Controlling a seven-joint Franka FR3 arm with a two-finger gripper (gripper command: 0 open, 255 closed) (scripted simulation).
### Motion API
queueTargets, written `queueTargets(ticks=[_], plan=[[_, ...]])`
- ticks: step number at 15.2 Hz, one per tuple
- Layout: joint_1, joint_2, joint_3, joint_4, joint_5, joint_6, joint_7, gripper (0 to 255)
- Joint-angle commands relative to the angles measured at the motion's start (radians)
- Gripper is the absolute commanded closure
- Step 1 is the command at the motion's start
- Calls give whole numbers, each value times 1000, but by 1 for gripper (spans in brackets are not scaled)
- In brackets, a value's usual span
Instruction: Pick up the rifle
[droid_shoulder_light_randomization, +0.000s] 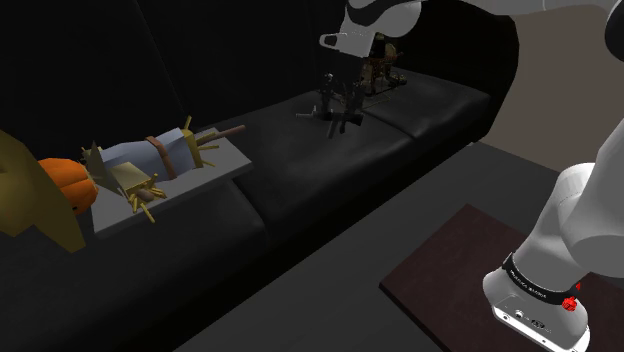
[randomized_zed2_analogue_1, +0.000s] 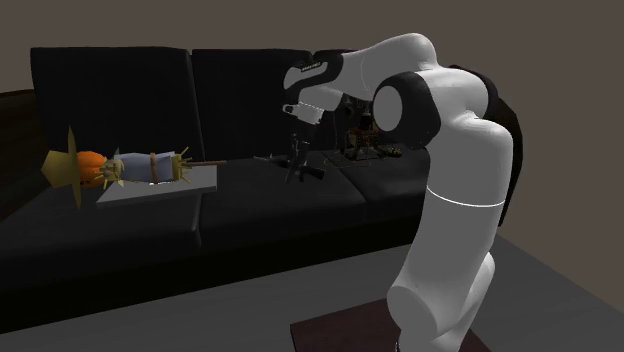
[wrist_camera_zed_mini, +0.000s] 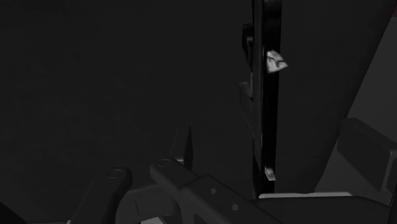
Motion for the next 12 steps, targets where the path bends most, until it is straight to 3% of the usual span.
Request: queueTargets(ticks=[1,2,3,12], plan=[[0,-1,0,-20,2,18,-7,0],[0,-1,0,-20,2,18,-7,0],[0,-1,0,-19,2,17,-8,255],[0,-1,0,-20,2,18,-7,255]])
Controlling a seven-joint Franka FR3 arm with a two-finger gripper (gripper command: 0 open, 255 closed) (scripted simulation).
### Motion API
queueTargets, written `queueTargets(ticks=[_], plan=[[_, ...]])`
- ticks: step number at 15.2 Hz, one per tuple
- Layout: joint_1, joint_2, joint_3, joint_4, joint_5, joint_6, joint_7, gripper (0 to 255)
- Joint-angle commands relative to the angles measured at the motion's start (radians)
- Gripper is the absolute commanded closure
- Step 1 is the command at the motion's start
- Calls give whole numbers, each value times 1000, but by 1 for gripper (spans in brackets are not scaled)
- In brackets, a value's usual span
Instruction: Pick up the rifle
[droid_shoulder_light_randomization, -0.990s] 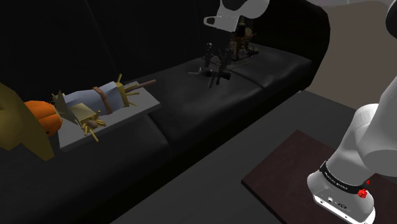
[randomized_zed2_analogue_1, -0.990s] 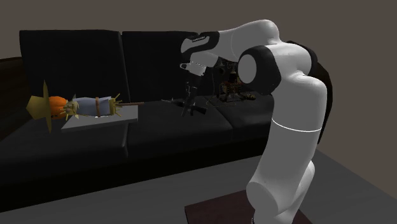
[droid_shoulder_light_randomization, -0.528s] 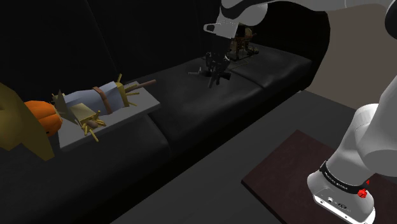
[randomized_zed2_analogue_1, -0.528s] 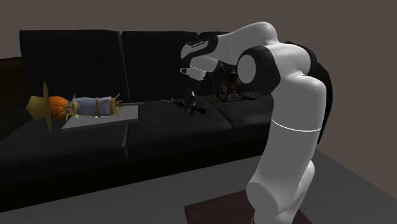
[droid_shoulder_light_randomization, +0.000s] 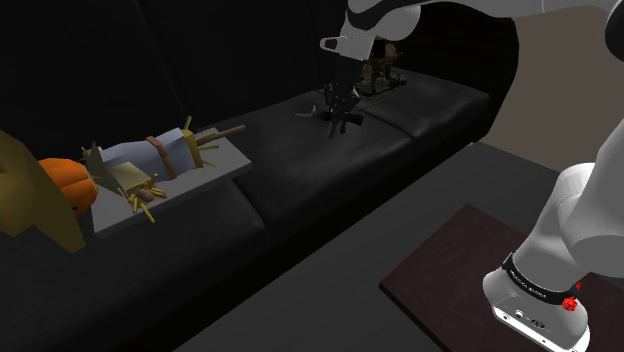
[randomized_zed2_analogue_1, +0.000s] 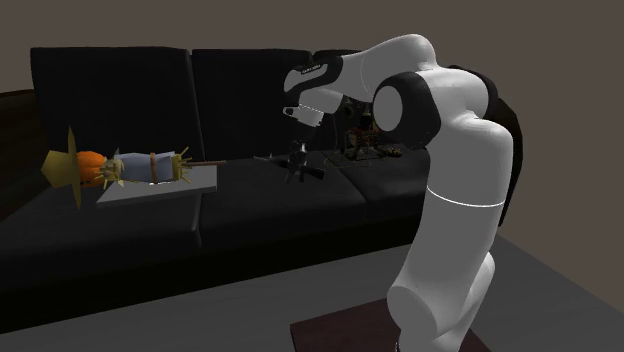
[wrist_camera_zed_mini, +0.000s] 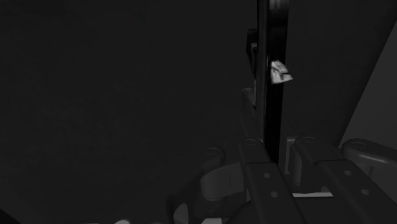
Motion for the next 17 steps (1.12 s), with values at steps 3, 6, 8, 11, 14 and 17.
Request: queueTargets(ticks=[3,6,8,11,14,17], plan=[[-1,-2,-1,36,-4,-37,13,255],[-2,-3,-2,75,-8,-74,26,255],[-3,-2,-3,102,-10,-99,34,255],[-4,1,-4,145,-11,-138,46,255],[-6,6,-5,190,-12,-177,58,255],[-7,8,-6,209,-12,-192,62,255]])
